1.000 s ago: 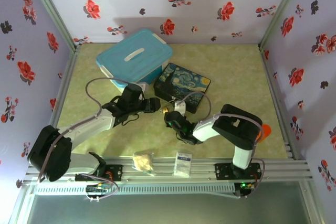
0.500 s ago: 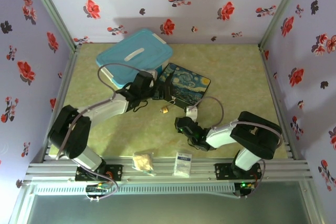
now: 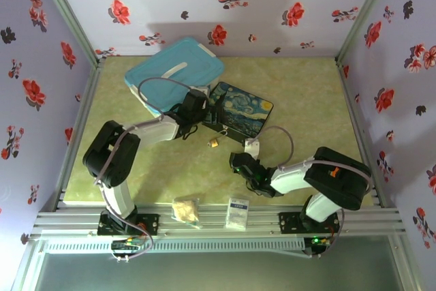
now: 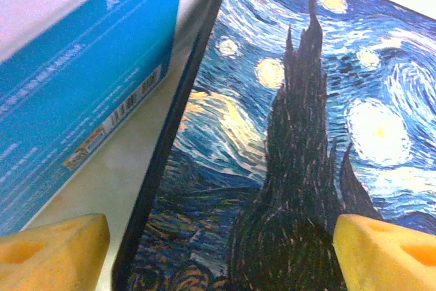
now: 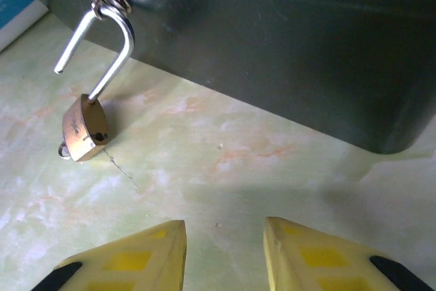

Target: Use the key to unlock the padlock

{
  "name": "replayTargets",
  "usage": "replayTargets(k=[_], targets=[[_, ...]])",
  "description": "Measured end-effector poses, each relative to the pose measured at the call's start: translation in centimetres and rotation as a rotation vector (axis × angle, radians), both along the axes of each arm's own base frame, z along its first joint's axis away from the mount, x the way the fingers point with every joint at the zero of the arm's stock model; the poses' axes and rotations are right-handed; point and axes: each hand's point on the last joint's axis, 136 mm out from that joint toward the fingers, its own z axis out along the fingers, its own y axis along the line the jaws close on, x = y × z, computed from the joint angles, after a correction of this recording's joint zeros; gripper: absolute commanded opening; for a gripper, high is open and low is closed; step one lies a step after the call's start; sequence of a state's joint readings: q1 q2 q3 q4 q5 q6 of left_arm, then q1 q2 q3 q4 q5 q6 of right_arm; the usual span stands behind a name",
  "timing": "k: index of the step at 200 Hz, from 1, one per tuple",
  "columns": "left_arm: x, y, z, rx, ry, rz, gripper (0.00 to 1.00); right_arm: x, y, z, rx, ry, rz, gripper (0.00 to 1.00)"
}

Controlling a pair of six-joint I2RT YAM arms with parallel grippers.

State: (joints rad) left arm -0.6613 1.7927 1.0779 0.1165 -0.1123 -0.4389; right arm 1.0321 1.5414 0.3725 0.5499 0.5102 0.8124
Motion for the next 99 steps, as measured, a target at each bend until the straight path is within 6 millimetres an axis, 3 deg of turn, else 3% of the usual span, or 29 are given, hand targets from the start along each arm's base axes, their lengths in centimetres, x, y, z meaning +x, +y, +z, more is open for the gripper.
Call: replayTargets(k=[29,47,99], targets=[[-0.3,-0.5,-0.1,-0.02,-0.006,-0.019,0.69,0.1,-0.4,0.8,0.013,-0.021,-0.014,0.37],[-0.9,-0.8,-0.2,-0.033,-0.012,-0.032,0.68,0.0,-0.9,1.0,0.011,-0.025,-0.023,0.38],[-5.8,-3.2,-0.2,-0.079,0.015,-0.113,0.65,-0.9,-3.0,0.8,-0.009,-0.026,-0.041,0.46]])
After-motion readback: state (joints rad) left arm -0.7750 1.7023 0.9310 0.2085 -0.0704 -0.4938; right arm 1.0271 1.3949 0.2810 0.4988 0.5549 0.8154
